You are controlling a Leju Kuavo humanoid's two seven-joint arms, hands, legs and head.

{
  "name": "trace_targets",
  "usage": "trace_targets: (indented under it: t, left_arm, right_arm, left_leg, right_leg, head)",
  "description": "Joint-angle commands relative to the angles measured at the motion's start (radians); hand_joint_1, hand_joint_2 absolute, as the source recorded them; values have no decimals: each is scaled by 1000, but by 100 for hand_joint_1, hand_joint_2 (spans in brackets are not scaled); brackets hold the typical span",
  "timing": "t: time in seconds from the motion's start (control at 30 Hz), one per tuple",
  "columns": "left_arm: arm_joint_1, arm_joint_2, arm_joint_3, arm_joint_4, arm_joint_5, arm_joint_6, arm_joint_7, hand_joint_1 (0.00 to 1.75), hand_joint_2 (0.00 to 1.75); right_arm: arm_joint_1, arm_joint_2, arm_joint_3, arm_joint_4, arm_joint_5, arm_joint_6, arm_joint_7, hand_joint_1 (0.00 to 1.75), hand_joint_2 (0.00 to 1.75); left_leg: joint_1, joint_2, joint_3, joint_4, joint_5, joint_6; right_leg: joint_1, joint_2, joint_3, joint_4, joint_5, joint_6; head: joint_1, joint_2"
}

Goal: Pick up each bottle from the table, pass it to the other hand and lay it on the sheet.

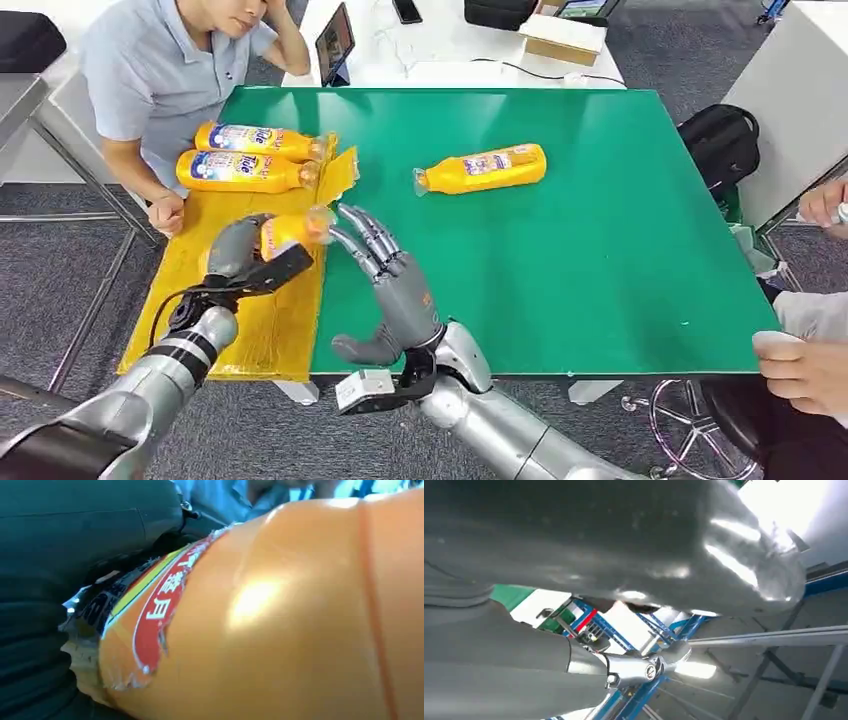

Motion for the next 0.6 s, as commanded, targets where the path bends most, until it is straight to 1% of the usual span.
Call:
trace_targets:
  t: [0.03,0.07,0.13,0.17,0.3,0.43,0.47,0.5,0.53,0.57,0.6]
  left_arm:
    - [-79,-43,-111,175,-9,-190,70,175,175]
    - [-82,-49,-121,176,-21,-218,79,175,175]
    - [-94,-42,-210,185,-133,-198,162,175,175]
    - [-94,-42,-222,187,-151,-214,178,175,175]
    - [-78,-41,-255,193,-192,-280,191,175,175]
    - [-68,-44,-267,194,-205,-299,189,175,175]
    - [-64,-45,-267,192,-204,-302,185,175,175]
    - [-54,-51,-250,190,-185,-316,178,51,175]
    - [-46,-54,-248,191,-182,-323,175,26,175]
    - [-46,-54,-248,191,-182,-323,175,26,175]
    - [-46,-54,-248,191,-182,-323,175,26,175]
  right_arm:
    - [2,-102,98,-13,-47,-2,1,0,0]
    - [-1,-117,108,-7,-71,-2,1,0,0]
    - [2,-129,97,3,-78,-2,1,0,0]
    - [4,-132,91,0,-95,-2,1,0,0]
    - [6,-140,116,18,-128,-2,1,0,0]
    - [4,-140,116,23,-120,-2,1,0,0]
    - [3,-141,113,21,-121,-2,1,0,0]
    - [3,-144,102,15,-124,-2,1,0,0]
    - [2,-146,98,14,-126,-2,1,0,0]
    - [2,-146,98,14,-126,-2,1,0,0]
    - [2,-146,98,14,-126,-2,1,0,0]
  left_leg:
    - [1,1,3,0,0,-1]
    - [1,0,3,-1,0,-1]
    - [2,0,5,-1,0,-1]
    - [1,-1,5,-1,0,-1]
    - [1,2,6,-1,-1,-1]
    - [0,2,5,-1,0,-1]
    - [2,3,7,-1,-1,-2]
    - [1,3,6,-1,-1,-1]
    - [1,3,7,-1,-1,-1]
    - [0,3,6,-1,0,-1]
    - [1,4,8,-2,-1,-1]
  right_leg:
    - [2,-1,4,-1,0,-2]
    - [2,-2,4,-2,0,-2]
    - [2,-2,5,-2,0,-2]
    - [1,-2,5,-2,0,-2]
    - [2,0,6,-2,0,-2]
    - [1,1,4,-1,0,-1]
    - [2,1,7,-2,0,-3]
    - [1,1,6,-2,0,-2]
    - [1,1,6,-2,0,-2]
    - [0,1,5,-1,0,-1]
    - [1,2,7,-2,1,-2]
  head:
    - [0,0]
    - [0,0]
    - [0,0]
    - [0,0]
    - [0,0]
    - [0,0]
    - [0,0]
    - [0,0]
    - [0,0]
    - [0,0]
    - [0,0]
